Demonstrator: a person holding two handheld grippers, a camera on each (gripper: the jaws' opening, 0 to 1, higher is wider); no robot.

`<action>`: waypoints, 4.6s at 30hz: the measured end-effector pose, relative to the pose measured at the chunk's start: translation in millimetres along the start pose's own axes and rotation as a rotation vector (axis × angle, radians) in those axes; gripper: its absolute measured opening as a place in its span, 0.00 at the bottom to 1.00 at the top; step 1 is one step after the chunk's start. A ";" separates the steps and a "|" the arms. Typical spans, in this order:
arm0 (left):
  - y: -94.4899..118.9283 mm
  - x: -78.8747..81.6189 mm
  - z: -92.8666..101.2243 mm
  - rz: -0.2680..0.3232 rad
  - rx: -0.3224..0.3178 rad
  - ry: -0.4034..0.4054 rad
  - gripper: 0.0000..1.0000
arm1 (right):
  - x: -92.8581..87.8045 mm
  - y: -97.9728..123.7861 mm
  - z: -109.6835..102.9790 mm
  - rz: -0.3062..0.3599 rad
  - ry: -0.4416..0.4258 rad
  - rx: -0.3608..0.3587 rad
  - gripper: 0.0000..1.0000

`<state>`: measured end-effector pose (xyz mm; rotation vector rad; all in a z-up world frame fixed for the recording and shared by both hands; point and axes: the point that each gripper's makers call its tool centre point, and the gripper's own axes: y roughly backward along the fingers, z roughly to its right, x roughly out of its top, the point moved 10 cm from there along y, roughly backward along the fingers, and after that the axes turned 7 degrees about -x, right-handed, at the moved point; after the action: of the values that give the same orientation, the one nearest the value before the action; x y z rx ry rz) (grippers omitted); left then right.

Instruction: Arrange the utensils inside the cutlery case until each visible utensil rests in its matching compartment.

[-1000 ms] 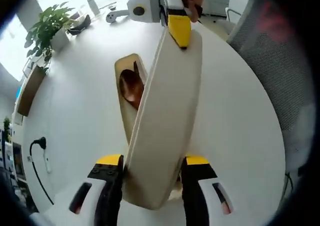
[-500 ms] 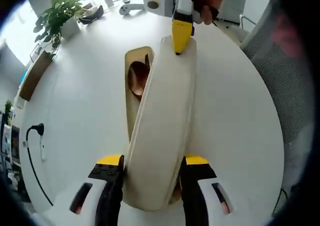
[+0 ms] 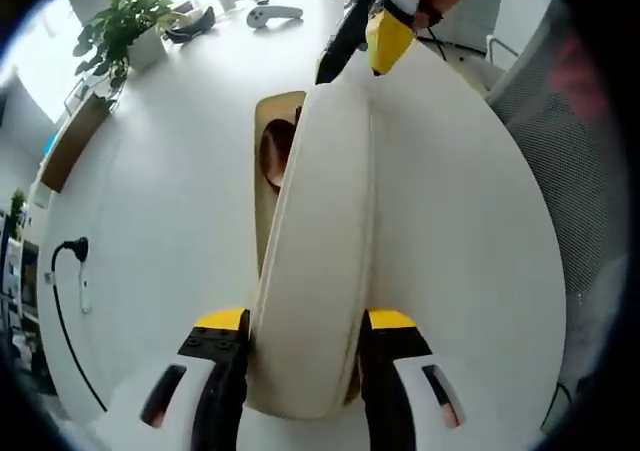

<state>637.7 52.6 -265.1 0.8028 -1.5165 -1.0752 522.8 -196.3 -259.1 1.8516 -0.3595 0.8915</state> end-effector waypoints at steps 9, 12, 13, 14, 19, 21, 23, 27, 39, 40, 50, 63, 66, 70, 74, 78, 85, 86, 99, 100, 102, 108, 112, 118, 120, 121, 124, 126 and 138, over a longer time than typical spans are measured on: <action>5.8 5.0 8.5 0.010 0.004 -0.009 0.45 | 26.1 -28.1 -12.9 -0.130 0.581 0.094 0.88; 7.1 7.1 9.7 0.008 0.000 -0.013 0.45 | 34.7 -32.2 -9.5 -0.136 0.581 0.095 0.89; 7.3 7.5 10.0 0.007 0.000 -0.013 0.45 | 38.1 -32.9 -7.9 -0.146 0.586 0.106 0.88; 7.8 8.0 10.3 0.007 -0.001 -0.013 0.45 | 40.2 -33.4 -7.0 -0.152 0.590 0.105 0.87; 7.8 7.9 10.1 0.009 0.000 -0.018 0.45 | 49.2 -37.9 -2.9 -0.180 0.627 0.119 0.83; 8.2 8.4 10.3 0.009 -0.002 -0.017 0.45 | 50.1 -42.9 -1.8 -0.206 0.639 0.127 0.81; 8.5 9.0 10.7 0.008 -0.003 -0.016 0.45 | 50.0 -52.9 2.0 -0.231 0.658 0.132 0.81; 9.0 9.3 11.3 0.009 -0.001 -0.015 0.45 | 51.3 -60.6 -2.8 -0.254 0.667 0.152 0.87; 7.7 4.7 11.5 0.023 0.014 -0.005 0.43 | 48.8 -67.6 7.7 -0.338 0.686 0.173 0.62; 7.6 4.7 12.0 0.023 0.015 -0.004 0.43 | 48.9 -67.2 8.8 -0.338 0.688 0.175 0.59; 11.1 -0.2 15.6 0.025 0.035 -0.019 0.45 | 54.4 -68.8 25.3 -0.353 0.759 0.193 0.38; 10.3 5.0 15.3 -0.001 0.038 -0.068 0.45 | 61.2 -72.2 20.9 -0.306 0.804 0.238 0.39; 10.1 4.7 14.8 0.002 0.038 -0.060 0.45 | 61.4 -68.7 21.8 -0.305 0.822 0.240 0.38; 12.0 -2.0 15.0 0.016 0.048 0.022 0.48 | 60.1 -65.3 26.4 -0.302 0.856 0.239 0.37; 15.1 -9.6 15.4 0.031 0.058 0.061 0.58 | 56.7 -64.9 31.4 -0.313 0.826 0.223 0.35; 21.8 -15.5 15.4 0.109 0.073 0.131 0.59 | 52.0 -62.7 31.9 -0.331 0.757 0.226 0.38; 34.6 -28.3 17.5 0.193 0.100 0.229 0.64 | 47.1 -52.1 42.3 -0.300 0.410 0.236 0.57; 35.4 -30.1 17.9 0.201 0.101 0.244 0.64 | 45.2 -48.4 40.5 -0.280 0.367 0.241 0.58; 67.3 -77.3 29.2 0.648 0.215 1.021 0.67 | 31.5 -26.5 36.2 -0.021 -0.453 0.153 0.63; 69.9 -79.9 32.8 0.666 0.275 1.098 0.67 | 29.7 -25.7 35.6 -0.004 -0.450 0.115 0.61; 69.3 -82.1 36.4 0.728 0.308 1.153 0.69 | 28.4 -22.6 31.8 0.081 -0.390 0.041 0.59; 61.7 -83.3 55.6 0.862 0.369 1.381 0.68 | 22.8 -16.5 16.6 0.136 -0.469 0.033 0.62; 51.1 -89.8 69.9 0.937 0.404 1.555 0.59 | 20.1 -12.5 10.3 0.181 -0.472 -0.015 0.61; 36.1 -79.7 75.9 0.958 0.466 1.582 0.56 | 13.4 -19.4 4.7 0.174 -0.438 -0.105 0.36; 33.6 -77.0 75.5 0.964 0.494 1.563 0.47 | 14.8 -22.5 4.0 0.184 -0.487 -0.098 0.34; 31.0 -77.7 76.1 0.928 0.489 1.571 0.45 | 15.3 -23.1 3.9 0.188 -0.499 -0.100 0.35; 24.0 -71.8 76.6 0.903 0.465 1.574 0.44 | 17.7 -26.7 5.0 0.186 -0.500 -0.113 0.35; 23.5 -66.5 76.8 0.878 0.485 1.545 0.42 | 17.7 -28.4 5.3 0.182 -0.506 -0.114 0.33; 7.5 -51.5 79.8 0.858 0.461 1.524 0.36 | 2.0 -35.7 8.2 0.207 -0.502 -0.092 0.28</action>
<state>571.1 119.2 -279.9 0.7912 -0.5428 0.5671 548.9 -187.3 -283.1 1.9614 -0.9000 0.5200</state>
